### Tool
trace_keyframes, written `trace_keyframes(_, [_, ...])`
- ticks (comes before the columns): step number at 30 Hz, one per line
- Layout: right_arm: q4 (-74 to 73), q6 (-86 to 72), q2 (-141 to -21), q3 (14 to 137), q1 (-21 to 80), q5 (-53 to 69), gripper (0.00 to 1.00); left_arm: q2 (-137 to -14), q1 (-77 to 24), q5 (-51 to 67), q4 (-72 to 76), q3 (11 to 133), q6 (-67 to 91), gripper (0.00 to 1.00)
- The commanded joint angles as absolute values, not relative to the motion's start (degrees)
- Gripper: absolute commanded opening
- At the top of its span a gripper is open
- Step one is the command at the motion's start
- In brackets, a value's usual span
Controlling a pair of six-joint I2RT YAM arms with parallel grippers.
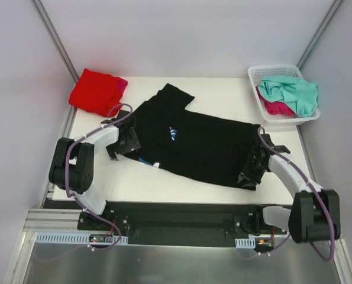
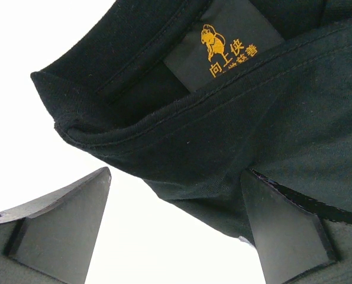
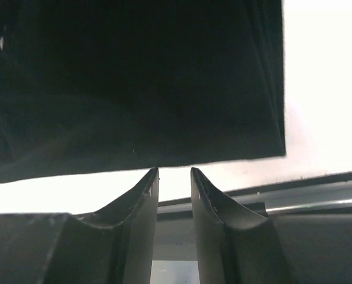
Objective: Fold and stack the t-shirts
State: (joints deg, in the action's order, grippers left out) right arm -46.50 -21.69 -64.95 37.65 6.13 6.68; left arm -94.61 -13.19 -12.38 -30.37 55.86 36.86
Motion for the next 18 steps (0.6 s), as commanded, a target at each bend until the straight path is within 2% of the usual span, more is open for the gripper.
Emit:
trace_keyframes(1, [-39.8,-18.9,-73.2,42.5,8.0,5.6,0.32,-94.8,-14.0,-12.6,-32.4,56.7,35.7,0.91])
trace_keyframes(3, [-37.3,-17.9,-75.7,44.9,7.9,4.9,0.33,-94.5,-14.1,-12.6,-32.6,56.6,35.7,0.91])
trace_keyframes(7, [-41.1,-16.0,-83.8,58.8,7.4,3.1,0.33,-94.0,-14.2,-12.9,-33.0,56.4,35.5,0.9])
trace_keyframes(10, [-42.1,-14.9,-86.6,64.1,7.2,1.5,0.33,-93.9,-14.2,-13.0,-33.0,56.2,35.4,0.9])
trace_keyframes(16, [-44.5,-14.7,-89.2,66.4,3.8,0.4,0.33,-94.0,-14.2,-12.6,-33.0,56.4,35.4,0.9])
trace_keyframes(18, [-45.3,-15.1,-88.9,65.4,2.9,-3.7,0.32,-94.0,-14.2,-12.7,-33.1,56.5,35.3,0.9])
